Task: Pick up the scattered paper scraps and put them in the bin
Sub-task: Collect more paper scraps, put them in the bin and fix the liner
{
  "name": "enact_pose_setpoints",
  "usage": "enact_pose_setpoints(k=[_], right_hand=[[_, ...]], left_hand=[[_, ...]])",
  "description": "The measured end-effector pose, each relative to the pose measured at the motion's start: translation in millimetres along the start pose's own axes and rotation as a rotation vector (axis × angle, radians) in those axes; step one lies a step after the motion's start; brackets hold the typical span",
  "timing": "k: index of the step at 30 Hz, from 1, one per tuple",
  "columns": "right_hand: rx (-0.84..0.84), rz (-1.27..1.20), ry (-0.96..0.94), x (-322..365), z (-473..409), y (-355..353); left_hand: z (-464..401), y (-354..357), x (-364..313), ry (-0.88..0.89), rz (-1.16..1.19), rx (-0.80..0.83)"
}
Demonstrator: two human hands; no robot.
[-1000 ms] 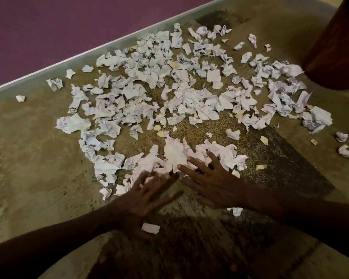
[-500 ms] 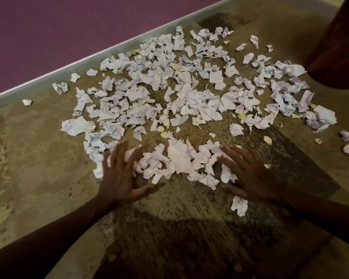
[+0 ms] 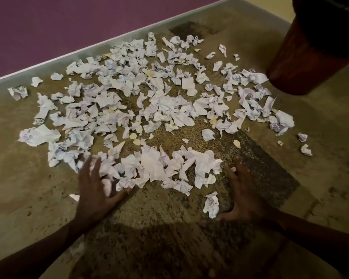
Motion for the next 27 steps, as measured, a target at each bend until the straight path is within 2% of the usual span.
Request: enact_pose_setpoints(k=[4, 8, 10, 14, 16, 21, 24, 27], right_hand=[[-0.054, -0.107, -0.073, 28.3, -36.7, 7.5], [0.02, -0.112, -0.157, 56.4, -76.7, 6.2], [0.082, 0.0, -0.226, 70.9, -92.5, 5.4], [0.1, 0.336, -0.334, 87.0, -113.3, 11.2], [0.1, 0.396, -0.358, 90.2, -116.6, 14.1], [0.079, 0.282, -0.403, 95.4, -113.4, 12.2], [0.141, 0.208, -0.36, 95.1, -115.8, 12.6], [0.193, 0.038, -0.309, 92.1, -120.9, 8.0]], left_hand=[[-16.5, 12.5, -49.6, 0.146, 0.059, 0.024], [-29.5, 28.1, -78.9, 0.25, -0.167, 0.021], [-39.0, 35.7, -90.0, 0.279, -0.251, 0.056], [-53.7, 59.8, -123.1, 0.489, -0.444, 0.182], [-58.4, 69.6, -129.3, 0.551, -0.517, 0.232], [-59.2, 79.0, -137.0, 0.723, -0.601, 0.275], [-64.2, 85.1, -141.0, 0.773, -0.606, 0.316], [-68.8, 78.1, -156.7, 0.865, -0.551, 0.248]])
Point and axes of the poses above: each hand's wrist, its own z-axis away from the middle knuckle, its own y-axis out of the palm, x = y × z, the point moved 10 cm from there along -z, towards the middle knuckle, and after that the axes turned 3 degrees about -z, right-handed, at the moved point
